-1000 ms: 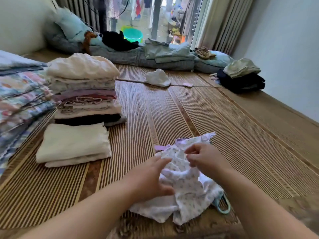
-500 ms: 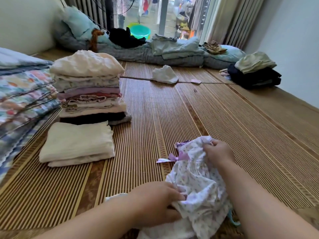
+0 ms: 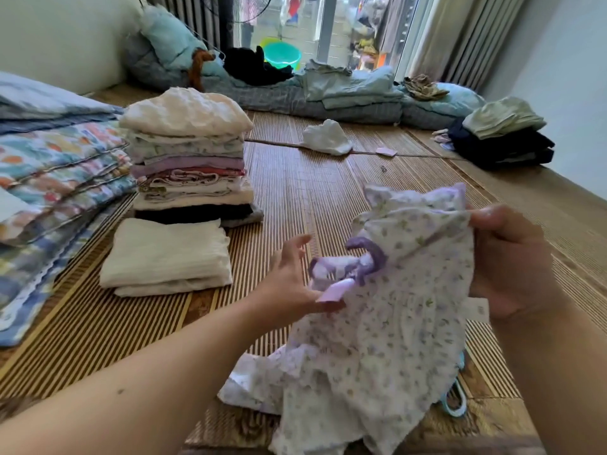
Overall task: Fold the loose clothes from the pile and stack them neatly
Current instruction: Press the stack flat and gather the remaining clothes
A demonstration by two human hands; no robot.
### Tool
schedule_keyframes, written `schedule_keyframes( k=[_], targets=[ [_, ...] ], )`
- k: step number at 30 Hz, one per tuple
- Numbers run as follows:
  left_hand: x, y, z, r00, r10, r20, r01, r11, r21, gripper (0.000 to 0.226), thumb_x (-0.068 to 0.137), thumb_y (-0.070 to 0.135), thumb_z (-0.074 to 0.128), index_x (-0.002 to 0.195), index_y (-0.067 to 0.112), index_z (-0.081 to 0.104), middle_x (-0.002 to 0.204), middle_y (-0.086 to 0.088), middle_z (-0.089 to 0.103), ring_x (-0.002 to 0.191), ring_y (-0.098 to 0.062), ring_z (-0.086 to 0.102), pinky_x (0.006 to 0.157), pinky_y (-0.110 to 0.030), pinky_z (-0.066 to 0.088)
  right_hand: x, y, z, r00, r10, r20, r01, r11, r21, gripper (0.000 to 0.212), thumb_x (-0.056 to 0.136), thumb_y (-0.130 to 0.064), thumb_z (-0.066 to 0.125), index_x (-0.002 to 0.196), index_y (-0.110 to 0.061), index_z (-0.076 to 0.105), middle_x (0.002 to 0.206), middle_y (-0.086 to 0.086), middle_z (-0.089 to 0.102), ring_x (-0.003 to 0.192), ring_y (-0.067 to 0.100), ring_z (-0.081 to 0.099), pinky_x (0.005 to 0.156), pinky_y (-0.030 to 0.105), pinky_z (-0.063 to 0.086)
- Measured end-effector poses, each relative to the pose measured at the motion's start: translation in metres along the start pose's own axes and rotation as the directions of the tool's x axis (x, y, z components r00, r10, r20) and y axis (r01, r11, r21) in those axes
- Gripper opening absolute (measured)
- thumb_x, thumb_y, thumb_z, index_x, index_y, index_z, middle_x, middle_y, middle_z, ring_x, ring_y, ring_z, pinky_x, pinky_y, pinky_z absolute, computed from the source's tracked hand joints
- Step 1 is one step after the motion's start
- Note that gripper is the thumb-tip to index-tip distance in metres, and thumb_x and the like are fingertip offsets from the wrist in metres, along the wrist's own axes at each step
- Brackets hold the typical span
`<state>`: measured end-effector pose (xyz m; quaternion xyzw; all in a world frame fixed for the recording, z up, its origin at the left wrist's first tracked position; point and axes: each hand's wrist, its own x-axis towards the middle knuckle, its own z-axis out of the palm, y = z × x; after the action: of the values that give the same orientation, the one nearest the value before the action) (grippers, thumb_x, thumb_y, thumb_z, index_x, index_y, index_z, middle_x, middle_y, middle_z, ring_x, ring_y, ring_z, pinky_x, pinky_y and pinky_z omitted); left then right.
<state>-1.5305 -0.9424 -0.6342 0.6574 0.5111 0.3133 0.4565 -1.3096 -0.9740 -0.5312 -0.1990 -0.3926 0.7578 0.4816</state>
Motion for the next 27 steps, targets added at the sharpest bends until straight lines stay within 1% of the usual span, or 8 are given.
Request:
schedule_keyframes(
  k=[3, 6, 9, 12, 15, 17, 21, 27],
  targets=[
    [-0.005, 0.008, -0.001, 0.961, 0.069, 0.269, -0.054, 0.997, -0.063, 0.052, 0.063, 0.039, 0.081, 0.111, 0.036, 0.061, 0.140, 0.009, 0.036, 0.130, -0.011, 0.037, 0.111, -0.039, 0.034, -0.007, -0.004, 0.000, 0.999, -0.039, -0.022, 0.038, 0.999, -0.023, 0.046, 0.090, -0.004, 0.026, 0.120, 0.024, 0.046, 0.123, 0.044, 0.049, 0.119, 0.052, 0.047, 0.107, 0.053, 0.030],
    [-0.008, 0.008, 0.001, 0.905, 0.149, 0.399, -0.065, 0.974, -0.217, 0.047, 0.065, 0.031, 0.072, 0.090, -0.007, 0.063, 0.094, -0.003, 0.057, 0.087, -0.014, 0.055, 0.080, -0.029, 0.043, -0.003, -0.001, -0.018, 0.995, 0.063, -0.074, -0.066, 0.997, -0.038, 0.027, 0.071, -0.009, 0.057, 0.088, 0.007, 0.071, 0.091, 0.027, 0.069, 0.088, 0.036, 0.069, 0.080, 0.041, 0.056],
    [-0.011, 0.010, -0.005, 0.908, 0.150, 0.391, -0.022, 0.949, -0.313, 0.011, 0.076, 0.012, 0.064, 0.066, 0.009, 0.062, 0.062, 0.003, 0.049, 0.056, -0.007, 0.046, 0.058, -0.016, 0.038, 0.000, -0.003, -0.042, 0.937, 0.038, -0.347, -0.191, 0.887, -0.420, 0.034, 0.070, -0.006, 0.043, 0.075, -0.008, 0.076, 0.079, 0.015, 0.070, 0.068, 0.025, 0.069, 0.058, 0.030, 0.057],
    [-0.007, 0.008, -0.010, 0.951, 0.118, 0.286, -0.021, 0.947, -0.321, 0.032, 0.086, 0.011, 0.065, 0.060, 0.023, 0.051, 0.058, 0.009, 0.048, 0.053, -0.004, 0.045, 0.052, -0.016, 0.038, 0.001, 0.002, -0.056, 0.841, 0.059, -0.538, -0.538, 0.207, -0.817, 0.023, 0.086, -0.006, 0.046, 0.075, -0.013, 0.065, 0.076, 0.003, 0.063, 0.061, 0.015, 0.059, 0.053, 0.025, 0.045],
    [-0.006, 0.011, -0.010, 0.972, 0.114, 0.207, -0.060, 0.965, -0.254, 0.021, 0.089, 0.017, 0.064, 0.072, 0.018, 0.052, 0.062, 0.007, 0.053, 0.057, -0.007, 0.048, 0.053, -0.019, 0.040, -0.001, 0.009, -0.054, 0.815, -0.056, -0.576, -0.540, -0.432, -0.722, 0.034, 0.083, -0.022, 0.058, 0.117, -0.024, 0.056, 0.109, 0.000, 0.060, 0.094, 0.015, 0.060, 0.071, 0.023, 0.042],
    [-0.007, 0.014, -0.009, 0.969, 0.113, 0.219, -0.059, 0.969, -0.239, 0.011, 0.089, 0.017, 0.064, 0.080, 0.014, 0.059, 0.065, 0.005, 0.063, 0.060, -0.006, 0.056, 0.055, -0.019, 0.047, 0.001, 0.012, -0.047, 0.922, -0.059, -0.383, -0.384, -0.265, -0.884, 0.076, 0.074, -0.017, 0.061, 0.139, -0.046, 0.035, 0.144, -0.008, 0.043, 0.119, 0.007, 0.049, 0.086, 0.016, 0.037],
    [-0.009, 0.019, -0.006, 0.966, 0.166, 0.199, -0.119, 0.966, -0.228, 0.006, 0.088, 0.012, 0.064, 0.088, 0.009, 0.070, 0.090, -0.020, 0.069, 0.079, -0.019, 0.064, 0.076, -0.032, 0.054, 0.013, 0.035, -0.024, 0.982, 0.156, -0.108, -0.132, 0.156, -0.979, 0.075, 0.071, -0.014, 0.071, 0.115, -0.069, 0.046, 0.125, -0.034, 0.054, 0.120, 0.012, 0.055, 0.102, 0.039, 0.047],
    [-0.016, 0.026, -0.008, 0.940, 0.286, 0.186, -0.238, 0.940, -0.245, 0.017, 0.085, 0.014, 0.065, 0.076, 0.026, 0.073, 0.074, 0.010, 0.067, 0.071, -0.005, 0.061, 0.066, -0.019, 0.049, 0.027, 0.060, -0.031, 0.963, 0.249, -0.102, -0.125, 0.077, -0.989, 0.018, 0.072, -0.019, 0.080, 0.084, -0.031, 0.075, 0.104, -0.025, 0.061, 0.103, 0.000, 0.060, 0.094, 0.032, 0.050]
  ],
)
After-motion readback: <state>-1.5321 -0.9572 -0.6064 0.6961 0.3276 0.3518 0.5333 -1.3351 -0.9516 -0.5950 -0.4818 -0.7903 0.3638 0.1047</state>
